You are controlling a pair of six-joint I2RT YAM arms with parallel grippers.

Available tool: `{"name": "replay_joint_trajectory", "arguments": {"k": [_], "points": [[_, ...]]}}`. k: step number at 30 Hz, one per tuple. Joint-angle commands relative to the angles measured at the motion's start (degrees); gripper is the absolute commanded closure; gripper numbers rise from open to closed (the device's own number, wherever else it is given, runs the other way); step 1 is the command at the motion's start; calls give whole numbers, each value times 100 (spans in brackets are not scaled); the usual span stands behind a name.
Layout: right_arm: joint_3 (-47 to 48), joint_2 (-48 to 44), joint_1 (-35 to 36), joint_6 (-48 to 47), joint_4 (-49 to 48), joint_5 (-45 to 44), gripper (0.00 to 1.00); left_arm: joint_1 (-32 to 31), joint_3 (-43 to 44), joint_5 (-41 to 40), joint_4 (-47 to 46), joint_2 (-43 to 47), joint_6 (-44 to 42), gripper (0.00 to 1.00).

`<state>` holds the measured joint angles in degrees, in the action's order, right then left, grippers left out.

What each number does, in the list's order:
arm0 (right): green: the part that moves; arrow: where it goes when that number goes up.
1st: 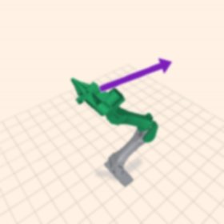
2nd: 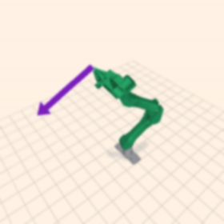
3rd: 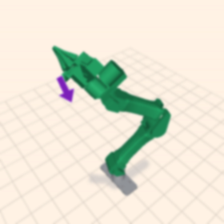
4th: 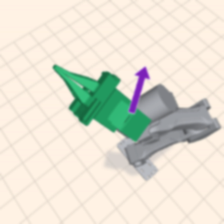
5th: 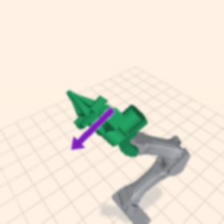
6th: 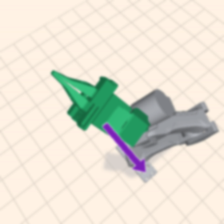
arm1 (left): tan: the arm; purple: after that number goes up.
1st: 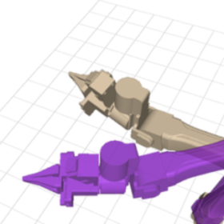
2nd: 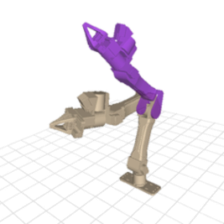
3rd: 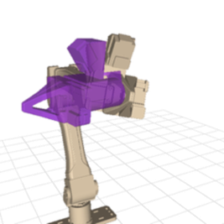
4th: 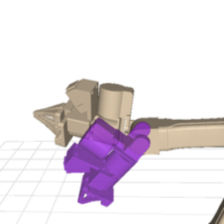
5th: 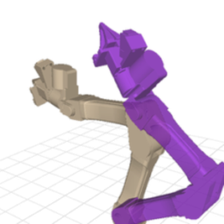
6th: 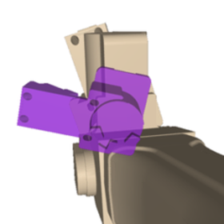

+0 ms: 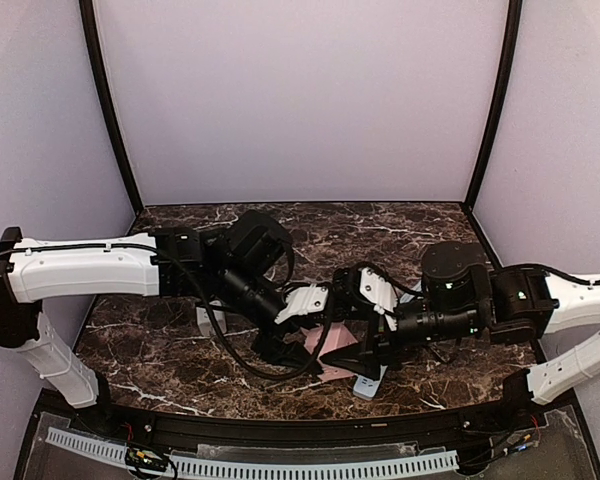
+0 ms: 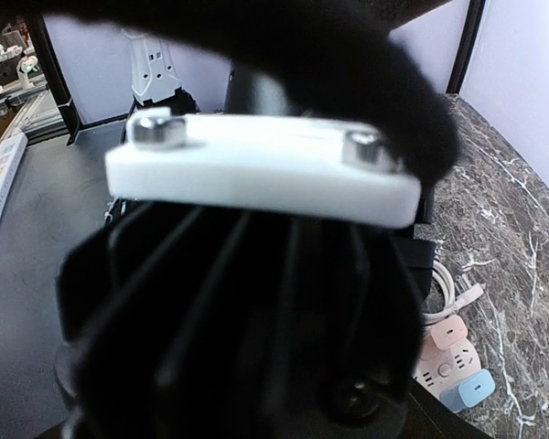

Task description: Insert the plug

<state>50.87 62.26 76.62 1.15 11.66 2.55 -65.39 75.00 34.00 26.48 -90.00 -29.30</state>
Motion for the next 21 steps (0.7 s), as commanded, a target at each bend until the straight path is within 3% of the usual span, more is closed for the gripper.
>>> {"name": "replay_joint_trajectory", "arguments": {"k": [1,6,16,21], "points": [[146,91,63,148,165,-236,19,35,59,78,-63,311,50,85],[157,164,63,195,273,-352,17,38,14,66,-68,358,56,85],[110,357,60,239,292,-281,30,50,-92,118,-253,475,122,85],[59,303,64,328,284,-339,10,61,-236,120,-337,602,143,85]]}}
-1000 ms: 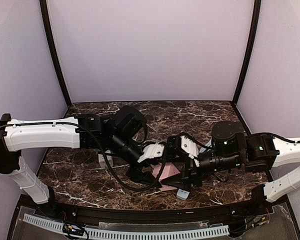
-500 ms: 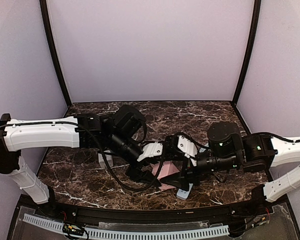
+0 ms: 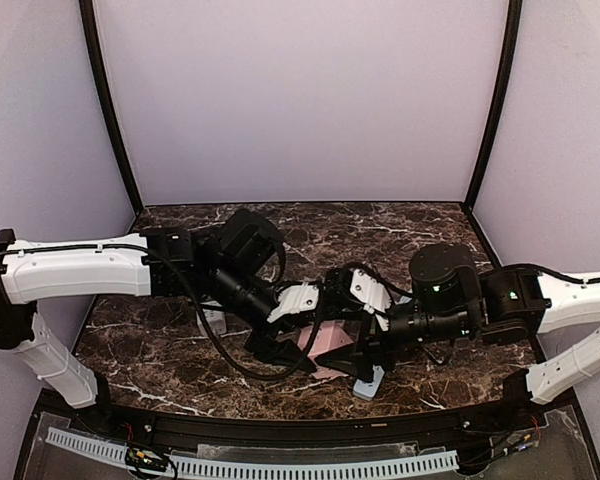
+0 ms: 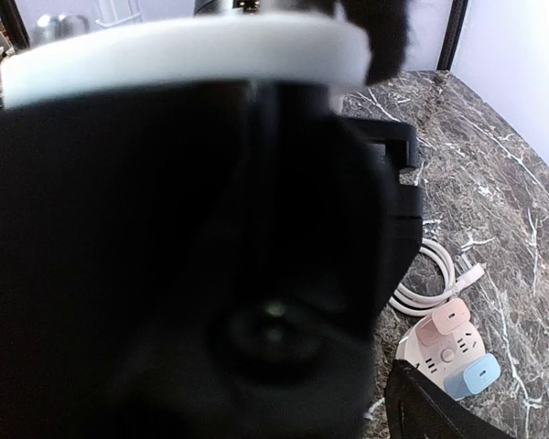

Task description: Insert the plug

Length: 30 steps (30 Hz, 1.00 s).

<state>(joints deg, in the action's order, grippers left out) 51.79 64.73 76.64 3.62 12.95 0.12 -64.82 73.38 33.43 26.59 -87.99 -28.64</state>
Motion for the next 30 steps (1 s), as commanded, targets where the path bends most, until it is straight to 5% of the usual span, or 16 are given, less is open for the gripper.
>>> {"name": "replay_joint_trajectory", "arguments": {"k": [1,14,21,30], "points": [[-43,38,60,90,154,-119,8,0,-106,187,-348,435,65,85],[-293,-84,54,91,15,-79,6,75,-517,284,-911,737,269,85],[-331,22,61,26,-139,68,25,81,-501,284,-965,712,296,85],[-360,99,59,-19,-270,187,61,132,-661,274,-1214,786,420,82]]}}
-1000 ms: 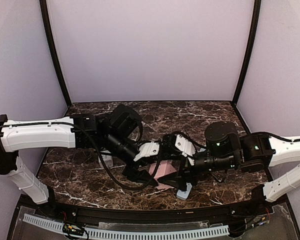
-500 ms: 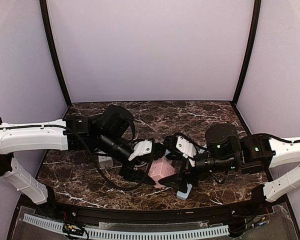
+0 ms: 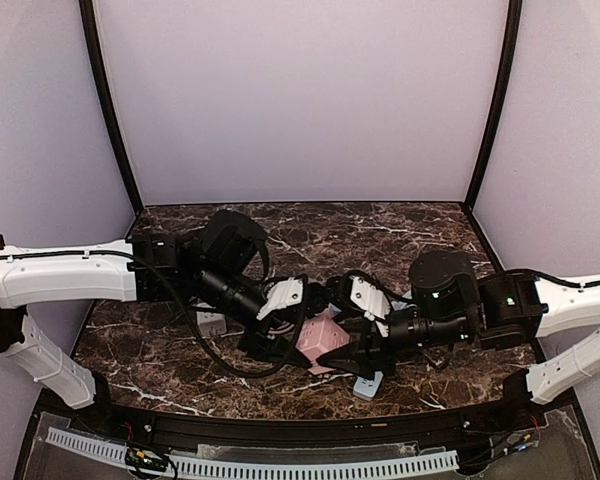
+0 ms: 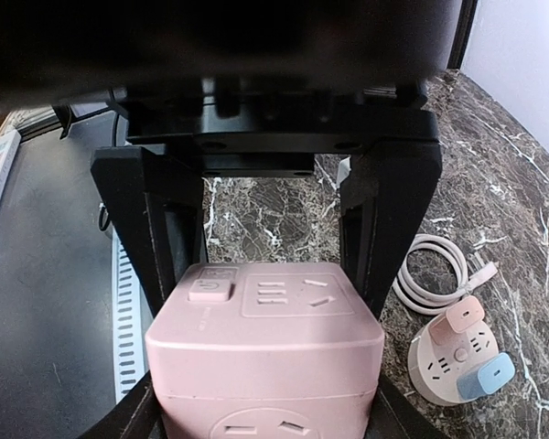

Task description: Insert the plug

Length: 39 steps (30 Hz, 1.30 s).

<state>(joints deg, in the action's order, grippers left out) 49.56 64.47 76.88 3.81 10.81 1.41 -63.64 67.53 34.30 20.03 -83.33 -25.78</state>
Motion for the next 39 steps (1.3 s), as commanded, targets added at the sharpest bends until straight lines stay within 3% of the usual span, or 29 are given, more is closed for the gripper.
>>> {"name": "replay_joint_trajectory", "arguments": {"k": [1,5,14,18,19,21,27,34,39], "points": [[-139,127,33,-45,-67,65,65,16,-109,190,-577,327,141,81],[-142,145,36,-47,-113,87,76,55,-219,181,-762,352,196,74],[-352,-160,35,7,-464,-118,100,160,-749,38,-1442,659,399,33],[-509,-385,35,55,-701,-291,100,187,-868,-26,-1593,781,476,23],[-540,-421,31,68,-752,-320,100,192,-883,-32,-1619,798,499,11],[-597,-471,37,91,-844,-427,100,217,-930,-87,-1703,839,567,2],[-902,-756,36,197,-1496,-959,100,407,-1281,-129,-2423,1036,969,1],[-1486,-1222,32,216,-3084,-1567,100,909,-2029,-132,-4543,1057,2543,2],[-1639,-1369,37,607,-3933,-2026,100,968,-2147,-246,-5280,864,3105,5]]}}
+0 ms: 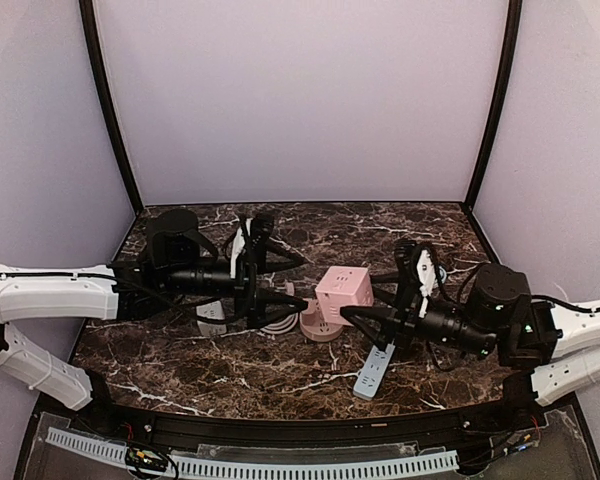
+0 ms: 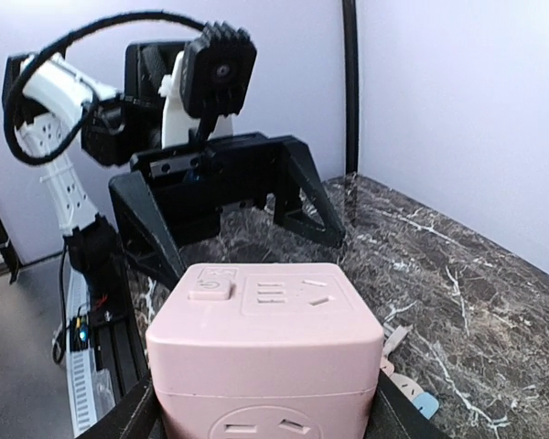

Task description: Insert the plug

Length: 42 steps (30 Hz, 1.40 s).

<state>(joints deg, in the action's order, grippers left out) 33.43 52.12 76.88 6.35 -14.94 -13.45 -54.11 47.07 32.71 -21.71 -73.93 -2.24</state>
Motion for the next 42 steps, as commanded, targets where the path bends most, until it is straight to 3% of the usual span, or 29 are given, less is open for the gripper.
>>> {"name": "replay_joint_trajectory", "arguments": {"k": [1,7,14,30,34,42], "points": [[-14,-128,37,459,-1455,-610,100,25,-119,-127,-1265,-136,802,5],[-18,-29,33,925,-1963,-748,100,23,-183,-93,-1958,-456,993,6],[37,167,29,859,-2116,-569,100,18,-143,1225,-2881,-690,1492,14],[57,542,20,200,-2667,415,100,16,304,2178,-3358,-1049,2434,21],[64,601,8,150,-2737,537,100,18,363,2196,-3312,-1082,2467,27],[72,690,2,164,-2865,478,100,16,459,2402,-3433,-1299,2605,54]]}}
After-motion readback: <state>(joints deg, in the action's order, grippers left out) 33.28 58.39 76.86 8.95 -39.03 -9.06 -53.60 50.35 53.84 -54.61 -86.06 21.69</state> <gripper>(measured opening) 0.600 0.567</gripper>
